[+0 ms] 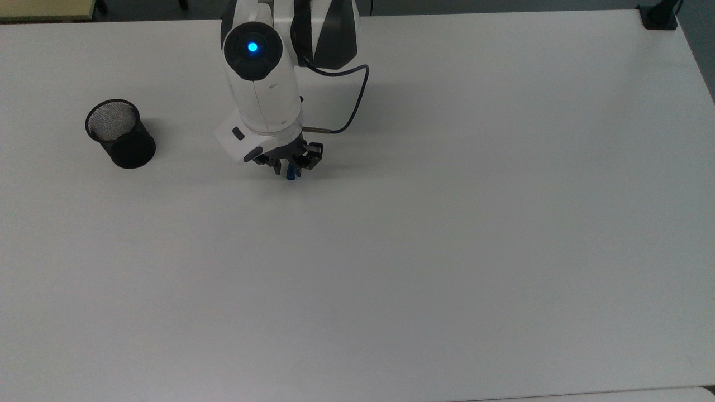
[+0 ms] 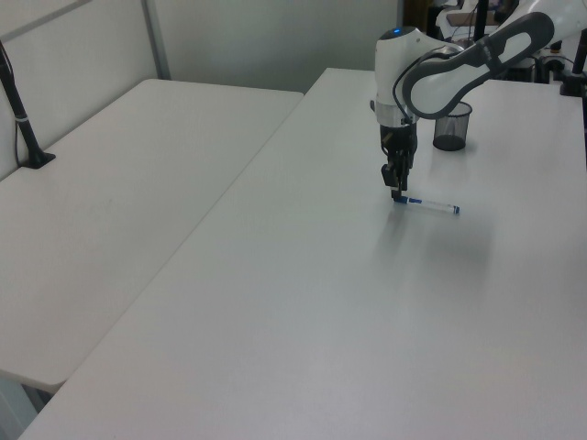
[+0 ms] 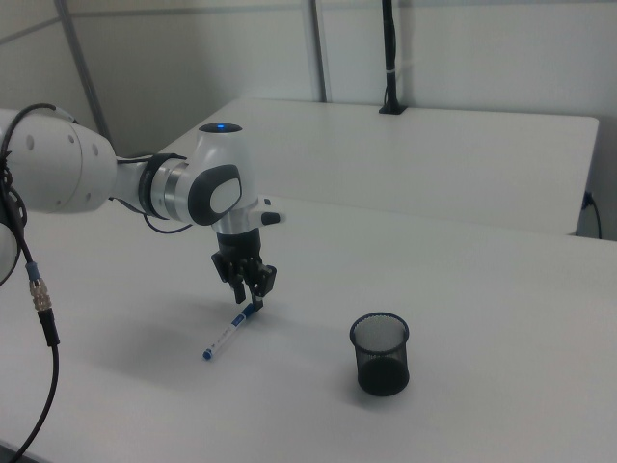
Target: Remove the marker
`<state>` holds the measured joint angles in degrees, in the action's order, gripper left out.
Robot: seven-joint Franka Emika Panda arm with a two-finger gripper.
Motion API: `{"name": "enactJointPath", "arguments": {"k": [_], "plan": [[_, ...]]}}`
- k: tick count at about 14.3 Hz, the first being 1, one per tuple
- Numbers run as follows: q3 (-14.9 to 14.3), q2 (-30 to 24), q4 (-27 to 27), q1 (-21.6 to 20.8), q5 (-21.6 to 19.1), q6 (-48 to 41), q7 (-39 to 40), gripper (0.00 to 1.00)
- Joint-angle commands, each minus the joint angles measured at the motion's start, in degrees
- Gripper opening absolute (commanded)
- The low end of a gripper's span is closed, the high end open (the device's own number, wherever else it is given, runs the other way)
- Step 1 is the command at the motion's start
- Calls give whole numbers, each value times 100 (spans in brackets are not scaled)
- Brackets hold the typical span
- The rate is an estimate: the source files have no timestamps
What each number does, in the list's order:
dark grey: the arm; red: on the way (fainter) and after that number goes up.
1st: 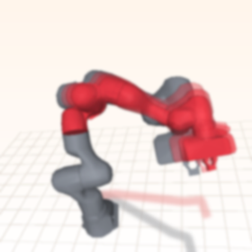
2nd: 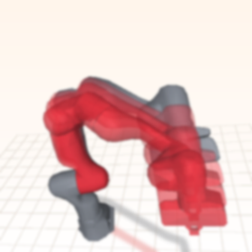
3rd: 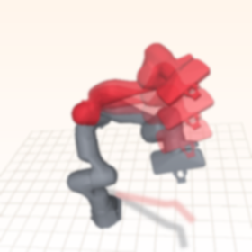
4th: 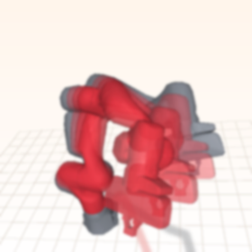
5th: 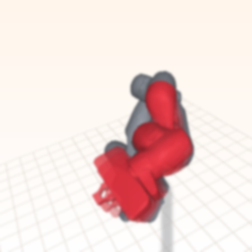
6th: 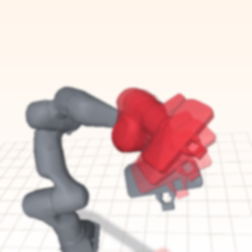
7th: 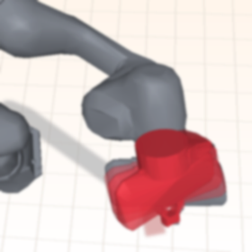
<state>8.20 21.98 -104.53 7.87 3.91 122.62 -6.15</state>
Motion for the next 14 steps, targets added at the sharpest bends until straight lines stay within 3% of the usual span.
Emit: {"name": "enactJointPath", "arguments": {"k": [1,6,10,13,14], "plan": [[6,-115,-42,-40,93,121,-176,100],[94,-1273,406,22,84,-1062,-370,100],[-29,-1994,687,-40,75,-2302,-334,100],[-265,-2364,758,-258,14,-2699,-343,100],[-667,-2504,758,-625,-4,-2909,-361,100]]}}
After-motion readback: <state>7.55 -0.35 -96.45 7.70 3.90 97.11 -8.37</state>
